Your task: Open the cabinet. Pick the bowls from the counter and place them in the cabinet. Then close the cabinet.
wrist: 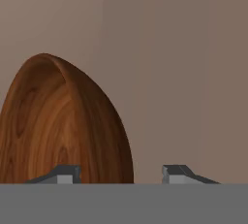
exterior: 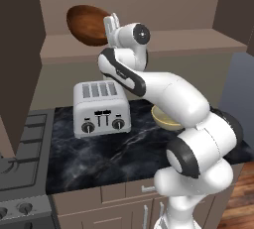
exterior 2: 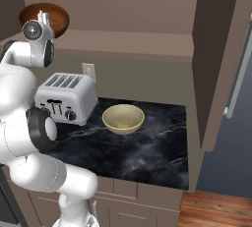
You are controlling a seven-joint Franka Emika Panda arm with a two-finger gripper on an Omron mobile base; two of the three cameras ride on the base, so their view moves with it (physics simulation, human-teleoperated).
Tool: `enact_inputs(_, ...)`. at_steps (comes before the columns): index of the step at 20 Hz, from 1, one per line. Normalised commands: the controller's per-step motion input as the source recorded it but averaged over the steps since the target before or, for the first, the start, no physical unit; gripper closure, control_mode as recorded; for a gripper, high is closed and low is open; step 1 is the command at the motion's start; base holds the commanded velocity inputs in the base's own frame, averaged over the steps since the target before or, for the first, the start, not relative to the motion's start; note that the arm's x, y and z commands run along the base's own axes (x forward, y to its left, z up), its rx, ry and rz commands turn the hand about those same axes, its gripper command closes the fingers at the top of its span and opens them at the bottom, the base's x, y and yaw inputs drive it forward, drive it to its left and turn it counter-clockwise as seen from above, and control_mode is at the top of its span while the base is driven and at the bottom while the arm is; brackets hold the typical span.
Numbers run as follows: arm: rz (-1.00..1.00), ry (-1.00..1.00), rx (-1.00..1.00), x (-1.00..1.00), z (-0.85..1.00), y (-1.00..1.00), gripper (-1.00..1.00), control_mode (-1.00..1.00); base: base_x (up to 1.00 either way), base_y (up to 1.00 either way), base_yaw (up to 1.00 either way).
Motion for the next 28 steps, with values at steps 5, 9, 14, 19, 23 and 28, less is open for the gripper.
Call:
enact_inputs(5,0.04,-0.16,0.00,0.00,0.31,0.14,-1.00,-1.00,0.00,0.00,0.00)
enact_inputs(9,0.02,-0.18,0.00,0.00,0.40,0.16,-1.00,-1.00,0.00,0.00,0.00)
enact_inputs(14,0.01,-0.12,0.01,-0.06,0.36,0.02,-1.00,-1.00,0.00,0.00,0.00)
enact_inputs(19,-0.01,0.01,0.06,-0.68,0.07,-0.47,-1.00,-1.00,0.00,0.00,0.00)
enact_inputs(23,-0.04,0.03,0.03,-1.00,0.29,-0.46,-1.00,-1.00,0.00,0.00,0.00)
enact_inputs(28,-0.07,0.19,0.00,-1.00,0.63,-0.46,-1.00,-1.00,0.00,0.00,0.00)
